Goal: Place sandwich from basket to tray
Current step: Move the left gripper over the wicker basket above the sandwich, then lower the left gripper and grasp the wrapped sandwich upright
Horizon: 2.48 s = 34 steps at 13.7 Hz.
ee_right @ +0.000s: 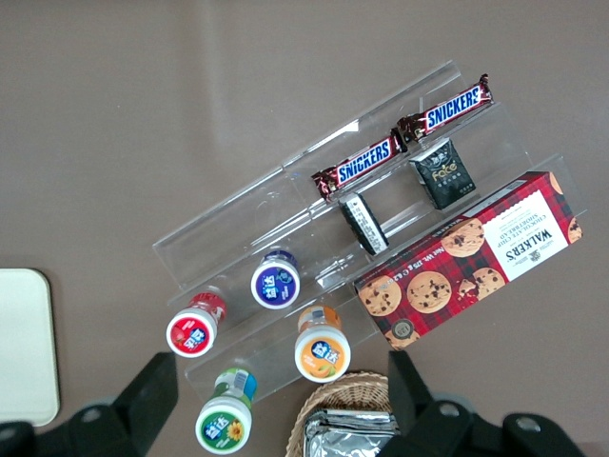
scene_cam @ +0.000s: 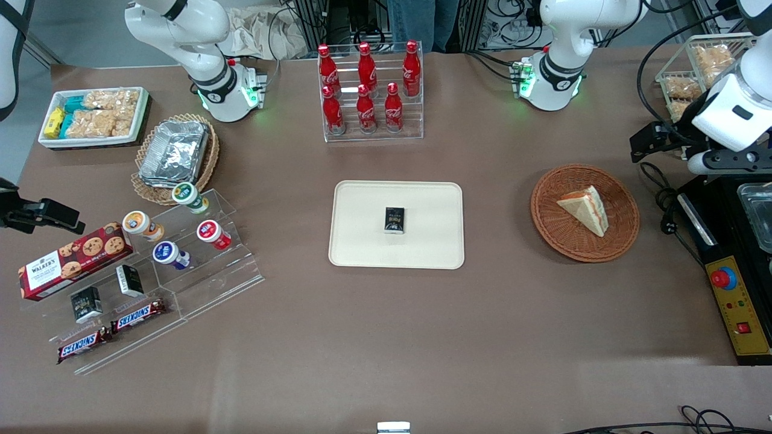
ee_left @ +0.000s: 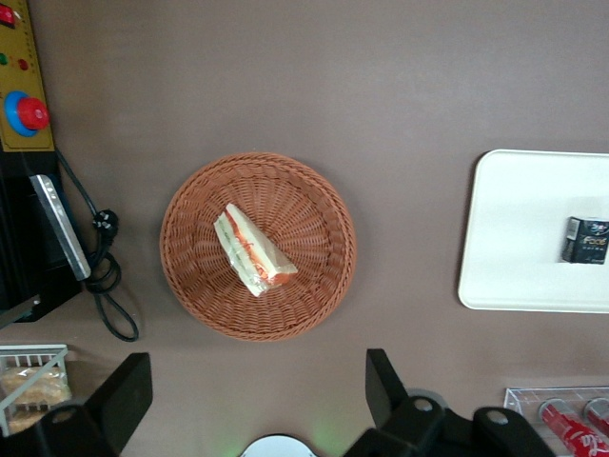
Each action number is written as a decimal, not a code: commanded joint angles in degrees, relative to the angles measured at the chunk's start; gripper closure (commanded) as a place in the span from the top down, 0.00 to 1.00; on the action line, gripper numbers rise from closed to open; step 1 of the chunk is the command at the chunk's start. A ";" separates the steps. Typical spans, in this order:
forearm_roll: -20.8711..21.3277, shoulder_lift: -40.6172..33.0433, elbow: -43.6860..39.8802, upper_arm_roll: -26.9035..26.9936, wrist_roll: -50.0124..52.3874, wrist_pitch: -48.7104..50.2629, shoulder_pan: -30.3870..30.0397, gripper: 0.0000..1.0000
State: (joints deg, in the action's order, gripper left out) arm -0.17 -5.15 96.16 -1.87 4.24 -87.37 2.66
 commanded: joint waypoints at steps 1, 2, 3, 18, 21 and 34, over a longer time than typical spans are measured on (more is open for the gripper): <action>1.49 -0.39 -0.80 -0.33 -1.34 2.20 -0.46 1.00; 1.92 -0.57 -0.80 -0.24 -1.34 2.56 -0.46 1.00; 2.02 -0.39 -0.89 -0.24 -1.25 2.82 -0.55 1.00; 1.05 -23.68 31.01 1.51 18.52 -8.07 -11.09 1.00; 0.96 -23.68 32.94 1.52 18.70 -10.52 -11.01 1.00; 0.87 -7.54 50.26 -5.15 35.81 -42.15 -10.13 1.00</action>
State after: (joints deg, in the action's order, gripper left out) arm 0.94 -17.58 146.80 -5.63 35.27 -125.83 -7.71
